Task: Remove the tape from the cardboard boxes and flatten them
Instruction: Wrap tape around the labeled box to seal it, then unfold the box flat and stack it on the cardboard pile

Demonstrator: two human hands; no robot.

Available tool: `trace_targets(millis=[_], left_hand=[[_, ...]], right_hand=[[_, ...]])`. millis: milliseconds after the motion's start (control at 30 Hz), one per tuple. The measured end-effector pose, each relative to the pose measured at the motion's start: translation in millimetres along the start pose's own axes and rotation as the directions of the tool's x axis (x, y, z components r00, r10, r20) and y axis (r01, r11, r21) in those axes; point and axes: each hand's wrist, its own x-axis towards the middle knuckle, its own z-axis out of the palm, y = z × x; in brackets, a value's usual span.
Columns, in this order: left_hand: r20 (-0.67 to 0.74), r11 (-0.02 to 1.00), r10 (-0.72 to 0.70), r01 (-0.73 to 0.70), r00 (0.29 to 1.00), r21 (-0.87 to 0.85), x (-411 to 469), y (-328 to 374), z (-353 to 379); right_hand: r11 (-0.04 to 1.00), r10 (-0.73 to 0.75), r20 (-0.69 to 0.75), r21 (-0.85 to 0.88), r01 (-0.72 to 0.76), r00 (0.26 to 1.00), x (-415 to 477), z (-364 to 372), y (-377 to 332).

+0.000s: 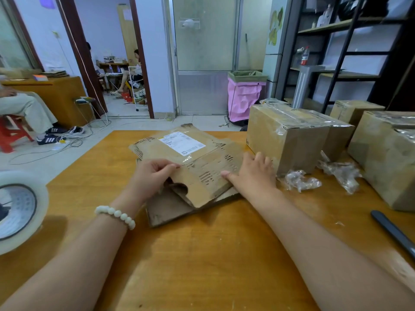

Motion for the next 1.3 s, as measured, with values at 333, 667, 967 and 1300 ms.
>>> trace_targets(millis=[333,667,967,1300], left_hand=[[0.314,0.985,0.041,0.015,0.948,-0.173,-4,1,3],[0.148,0.997,0.061,-0.067,0.987,0.032,-3,-5,6],[-0.177,0.864,-0.445,0.473,0.878,0.174,14,-16,-9],[0.224,0.845,-0.426,0.297,0.877,0.445,10,-21,-22]], right_hand=[[0.966,0.079,0.218,0.223,-0.128,0.973,-16,2,-19],[0.981,0.086,0.275,0.143,-0.129,0.958,-17,2,-19],[0.985,0.04,0.338,0.147,-0.095,0.94,-16,-1,-19],[0.994,0.003,0.432,0.098,-0.051,0.902,-19,1,-20]])
